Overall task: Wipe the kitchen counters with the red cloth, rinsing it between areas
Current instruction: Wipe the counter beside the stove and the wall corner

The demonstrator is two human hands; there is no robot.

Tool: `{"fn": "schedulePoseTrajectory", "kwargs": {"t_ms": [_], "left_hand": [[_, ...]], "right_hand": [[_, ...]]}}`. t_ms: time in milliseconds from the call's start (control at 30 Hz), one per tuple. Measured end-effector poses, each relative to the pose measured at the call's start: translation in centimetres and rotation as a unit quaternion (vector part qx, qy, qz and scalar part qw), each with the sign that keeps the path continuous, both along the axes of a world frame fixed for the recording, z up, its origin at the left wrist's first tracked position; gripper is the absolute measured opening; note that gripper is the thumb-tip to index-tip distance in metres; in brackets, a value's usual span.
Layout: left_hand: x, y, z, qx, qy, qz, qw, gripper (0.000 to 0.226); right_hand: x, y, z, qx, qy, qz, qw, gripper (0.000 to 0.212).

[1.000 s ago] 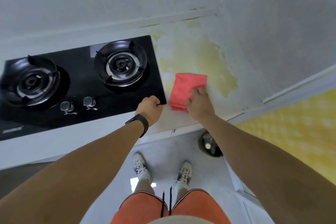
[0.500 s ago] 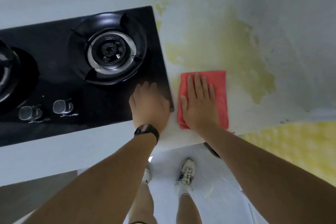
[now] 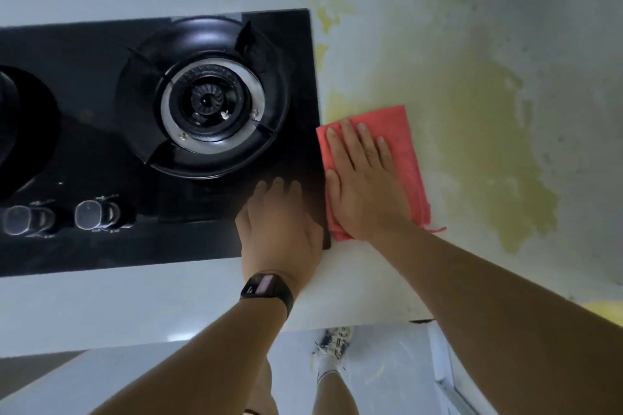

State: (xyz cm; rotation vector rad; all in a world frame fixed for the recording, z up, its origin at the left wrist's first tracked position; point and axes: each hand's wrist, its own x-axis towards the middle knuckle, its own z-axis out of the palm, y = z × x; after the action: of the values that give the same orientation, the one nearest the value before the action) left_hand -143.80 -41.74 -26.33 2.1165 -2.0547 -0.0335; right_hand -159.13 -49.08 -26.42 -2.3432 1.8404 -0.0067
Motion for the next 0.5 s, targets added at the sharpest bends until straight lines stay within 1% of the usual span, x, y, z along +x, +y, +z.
{"fn": "schedulePoseTrajectory", "kwargs": {"t_ms": [367, 500], "left_hand": [[0.1, -0.1, -0.2, -0.012, 0.005, 0.005, 1.000, 0.048], [0.0, -0.1, -0.1, 0.002, 0.005, 0.009, 1.000, 0.050]], "right_hand": [[0.9, -10.4, 0.1, 0.001, -0.006, -0.006, 1.000, 0.063], [1.2, -13.1, 0.3, 0.000, -0.007, -0.012, 1.000, 0.063]]}}
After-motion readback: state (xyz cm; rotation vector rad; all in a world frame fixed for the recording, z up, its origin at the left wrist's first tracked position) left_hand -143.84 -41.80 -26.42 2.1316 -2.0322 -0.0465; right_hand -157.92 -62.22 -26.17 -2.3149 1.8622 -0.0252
